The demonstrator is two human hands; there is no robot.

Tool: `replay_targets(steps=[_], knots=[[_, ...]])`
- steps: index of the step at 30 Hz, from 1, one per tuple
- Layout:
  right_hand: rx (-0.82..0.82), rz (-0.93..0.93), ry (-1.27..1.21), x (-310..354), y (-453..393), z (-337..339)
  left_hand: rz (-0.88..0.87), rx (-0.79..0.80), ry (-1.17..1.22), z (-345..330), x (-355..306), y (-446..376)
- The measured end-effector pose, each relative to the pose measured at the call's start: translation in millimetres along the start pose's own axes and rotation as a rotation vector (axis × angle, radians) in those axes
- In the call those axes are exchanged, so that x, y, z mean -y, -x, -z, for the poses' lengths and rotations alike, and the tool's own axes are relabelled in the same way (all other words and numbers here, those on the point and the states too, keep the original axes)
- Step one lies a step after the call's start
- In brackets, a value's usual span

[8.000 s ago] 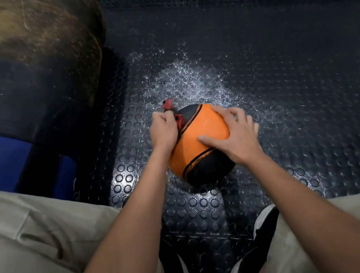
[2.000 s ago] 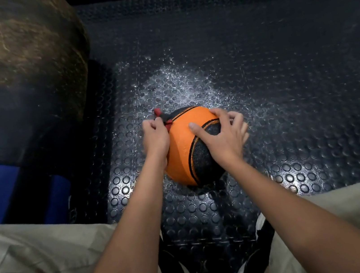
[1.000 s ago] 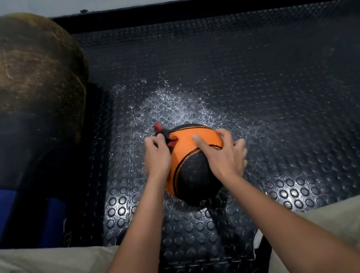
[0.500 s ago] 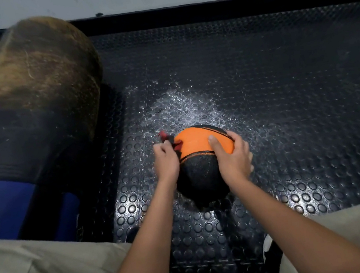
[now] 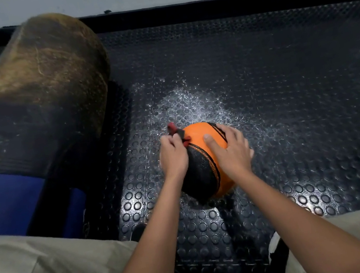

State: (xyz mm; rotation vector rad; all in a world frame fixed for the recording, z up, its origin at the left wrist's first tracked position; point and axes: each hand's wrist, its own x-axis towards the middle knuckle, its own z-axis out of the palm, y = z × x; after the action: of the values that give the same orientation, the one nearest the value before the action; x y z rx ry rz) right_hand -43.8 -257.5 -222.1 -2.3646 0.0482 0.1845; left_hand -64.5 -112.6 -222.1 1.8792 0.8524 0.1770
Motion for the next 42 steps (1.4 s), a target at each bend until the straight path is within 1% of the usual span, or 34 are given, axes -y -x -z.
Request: replay_targets(steps=[2,4,6,9,11,12,13,15,17,18,19,22,25,26,28,29,31,34,38,39,40,42], knots=[[-0.025,-0.066,-0.015,1.8,-3.1,2.8,-0.139,0.038,-0.088,-2.4,-7.9,-2.2],[-0.025,-0.122,-0.031,1.2,-5.7,5.6,-0.154,0.054,-0.083,-1.9,-4.8,-5.4],[-0.009,-0.14,-0.024,0.5,-5.9,7.7,-0.083,0.038,-0.022,1.2,3.7,-6.7],[-0.006,-0.115,0.025,3.9,-3.6,6.5,0.091,0.003,0.077,9.0,16.5,-8.5],[-0.023,-0.092,0.063,7.4,0.1,2.3,0.161,-0.011,0.081,10.6,12.9,-6.5],[-0.042,-0.085,0.08,8.8,1.5,0.3,0.136,-0.028,0.053,7.8,8.4,-4.8],[-0.063,-0.086,0.096,9.3,2.1,-1.1,0.073,-0.046,0.001,2.8,3.0,-2.7],[-0.091,-0.108,0.103,8.4,2.8,-1.3,-0.107,-0.073,-0.132,-7.2,-6.3,2.7],[-0.095,-0.138,0.091,4.0,1.3,2.1,-0.235,-0.048,-0.179,-11.2,-10.6,6.0],[-0.091,-0.152,0.08,1.5,0.8,4.5,-0.25,-0.029,-0.168,-9.7,-9.2,6.2],[-0.085,-0.162,0.069,-0.7,0.2,6.5,-0.235,-0.014,-0.137,-6.5,-6.5,6.6],[-0.068,-0.165,0.07,0.4,2.7,7.2,-0.099,-0.029,-0.008,3.2,7.7,5.2],[-0.075,-0.147,0.116,8.9,8.8,1.8,-0.013,-0.093,-0.014,2.7,6.3,8.7],[-0.078,-0.147,0.121,10.9,9.5,1.0,-0.033,-0.118,-0.054,-0.2,1.7,12.2],[-0.069,-0.169,0.105,11.9,7.6,2.9,-0.166,-0.157,-0.127,-7.4,-4.2,21.1],[-0.054,-0.189,0.089,10.7,5.0,5.1,-0.232,-0.152,-0.147,-9.3,-5.7,24.6],[-0.017,-0.238,0.049,6.9,-1.0,10.7,-0.284,-0.111,-0.152,-9.4,-3.7,24.0],[0.004,-0.269,0.028,5.5,-4.0,14.3,-0.214,-0.072,-0.052,-3.4,3.8,18.7],[-0.004,-0.246,0.074,13.7,1.9,9.4,-0.012,-0.117,0.062,3.2,12.5,16.9],[-0.009,-0.245,0.08,15.5,2.8,7.8,0.015,-0.131,0.065,3.1,10.4,17.9],[-0.014,-0.246,0.084,17.1,3.7,7.4,0.001,-0.148,0.045,1.7,7.0,19.5],[-0.019,-0.259,0.064,17.6,3.0,8.3,-0.146,-0.174,-0.045,-4.3,-1.5,25.2]])
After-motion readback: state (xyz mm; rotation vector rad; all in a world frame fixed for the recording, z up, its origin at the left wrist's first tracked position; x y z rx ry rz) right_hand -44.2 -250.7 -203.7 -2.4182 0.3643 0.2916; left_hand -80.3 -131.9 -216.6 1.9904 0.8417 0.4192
